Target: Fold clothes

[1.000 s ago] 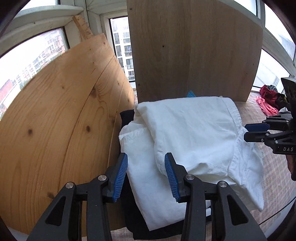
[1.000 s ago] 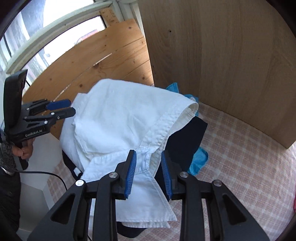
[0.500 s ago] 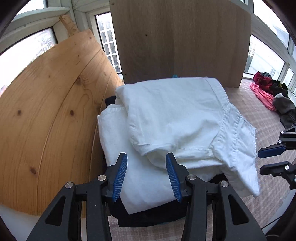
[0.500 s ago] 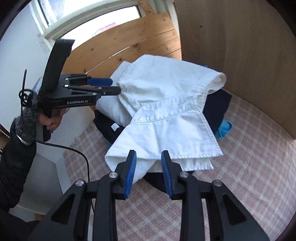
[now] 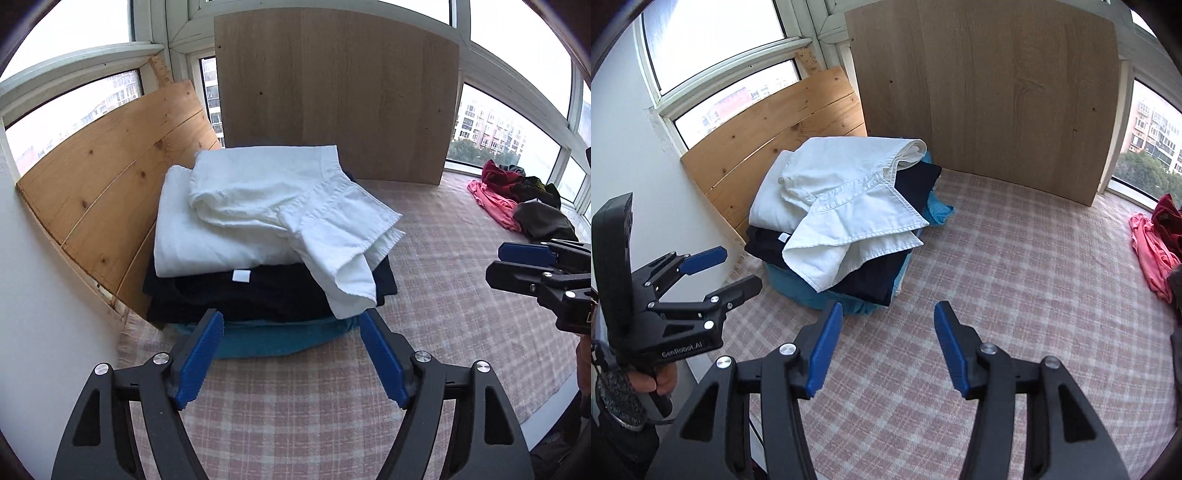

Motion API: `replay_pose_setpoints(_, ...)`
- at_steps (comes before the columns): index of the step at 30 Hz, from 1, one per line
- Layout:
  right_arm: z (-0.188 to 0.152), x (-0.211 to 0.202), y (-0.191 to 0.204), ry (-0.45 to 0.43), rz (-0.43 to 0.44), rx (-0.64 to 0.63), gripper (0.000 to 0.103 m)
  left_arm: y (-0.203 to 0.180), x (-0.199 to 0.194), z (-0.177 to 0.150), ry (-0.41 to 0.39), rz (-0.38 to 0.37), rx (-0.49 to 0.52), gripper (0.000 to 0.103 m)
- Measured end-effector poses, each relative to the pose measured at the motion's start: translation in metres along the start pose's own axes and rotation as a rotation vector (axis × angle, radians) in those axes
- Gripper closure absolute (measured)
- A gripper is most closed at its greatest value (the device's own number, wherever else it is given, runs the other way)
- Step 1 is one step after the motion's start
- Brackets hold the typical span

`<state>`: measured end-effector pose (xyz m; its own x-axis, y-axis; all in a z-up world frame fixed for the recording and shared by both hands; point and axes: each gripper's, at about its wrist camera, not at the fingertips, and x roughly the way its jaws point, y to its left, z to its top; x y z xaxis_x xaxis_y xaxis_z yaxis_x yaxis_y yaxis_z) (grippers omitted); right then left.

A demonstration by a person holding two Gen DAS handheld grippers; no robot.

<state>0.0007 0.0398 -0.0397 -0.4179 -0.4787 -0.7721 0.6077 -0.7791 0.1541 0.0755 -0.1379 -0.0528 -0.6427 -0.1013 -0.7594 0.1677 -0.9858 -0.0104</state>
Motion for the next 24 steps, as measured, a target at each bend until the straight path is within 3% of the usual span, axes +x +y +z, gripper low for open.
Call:
replay_pose_setpoints(4, -0.011, -0.014, 0.001, -0.010, -0.039, 0.011, 0.052, -0.009, -0.016, -0.010, 0.009, 0.051, -0.071, 0.027)
replay_pose_setpoints(7, -0.020, -0.031, 0.000, -0.014, -0.033, 0.019, 0.052, -0.014, -0.029, -0.018, 0.020, 0.132, -0.082, 0.027)
replay_pose_setpoints(13, -0.039, -0.078, 0.000, -0.073, -0.049, -0.025, 0.052, -0.022, -0.076, -0.034, -0.020, 0.107, -0.189, 0.026)
replay_pose_setpoints(18, -0.060, -0.107, -0.005, -0.073, -0.097, -0.102, 0.051, -0.053, -0.112, -0.048, -0.053, 0.129, -0.202, 0.026)
replay_pose_setpoints(24, -0.088, -0.136, -0.022, -0.079, -0.114, -0.098, 0.051, -0.093, -0.144, -0.064, -0.055, 0.109, -0.217, 0.025)
